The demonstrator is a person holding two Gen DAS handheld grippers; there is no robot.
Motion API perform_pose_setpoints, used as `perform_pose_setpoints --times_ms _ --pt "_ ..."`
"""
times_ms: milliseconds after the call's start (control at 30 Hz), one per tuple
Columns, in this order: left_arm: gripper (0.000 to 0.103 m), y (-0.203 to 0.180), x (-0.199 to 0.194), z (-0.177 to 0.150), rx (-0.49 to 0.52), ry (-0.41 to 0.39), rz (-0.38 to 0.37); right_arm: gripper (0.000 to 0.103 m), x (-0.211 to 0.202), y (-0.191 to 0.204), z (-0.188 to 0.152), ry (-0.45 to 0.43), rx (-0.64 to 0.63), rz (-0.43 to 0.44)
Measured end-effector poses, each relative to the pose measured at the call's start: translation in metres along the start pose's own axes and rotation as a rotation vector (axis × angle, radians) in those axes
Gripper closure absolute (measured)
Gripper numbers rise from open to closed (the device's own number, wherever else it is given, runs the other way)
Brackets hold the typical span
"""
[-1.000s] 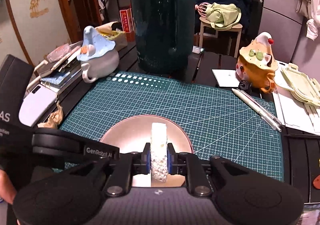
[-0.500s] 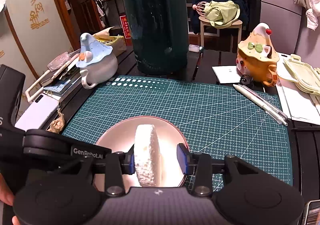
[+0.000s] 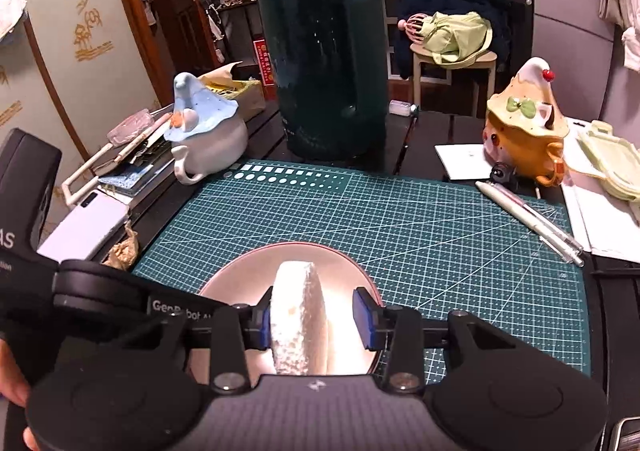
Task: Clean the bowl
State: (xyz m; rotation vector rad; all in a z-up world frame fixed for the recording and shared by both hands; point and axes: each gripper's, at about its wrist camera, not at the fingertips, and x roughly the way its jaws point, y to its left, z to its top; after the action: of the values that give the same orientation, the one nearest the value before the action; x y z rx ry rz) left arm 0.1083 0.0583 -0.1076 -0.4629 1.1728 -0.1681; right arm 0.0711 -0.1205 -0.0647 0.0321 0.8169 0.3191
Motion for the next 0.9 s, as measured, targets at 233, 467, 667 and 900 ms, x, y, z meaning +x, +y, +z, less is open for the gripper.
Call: perform_pose_setpoints --times_ms 233,467,667,900 --pt "0.084 -0.001 -0.001 -0.002 0.008 -0.002 0.005 0.09 0.006 0.008 -0.001 0.029 -0.022 -0.037" --pt "0.084 -0.001 0.0 -0.003 0.009 -0.002 0.006 0.091 0.001 0.015 -0.002 -0.001 -0.068 -0.052" --pt "0.084 -0.002 0.0 -0.002 0.01 0.0 0.005 0.091 -0.07 -0.02 0.03 -0.188 0.061 -0.044" --pt "0.084 -0.005 0.001 -0.002 0.029 -0.004 0.016 0.091 -0.063 -0.09 0.028 -0.071 0.339 -0.007"
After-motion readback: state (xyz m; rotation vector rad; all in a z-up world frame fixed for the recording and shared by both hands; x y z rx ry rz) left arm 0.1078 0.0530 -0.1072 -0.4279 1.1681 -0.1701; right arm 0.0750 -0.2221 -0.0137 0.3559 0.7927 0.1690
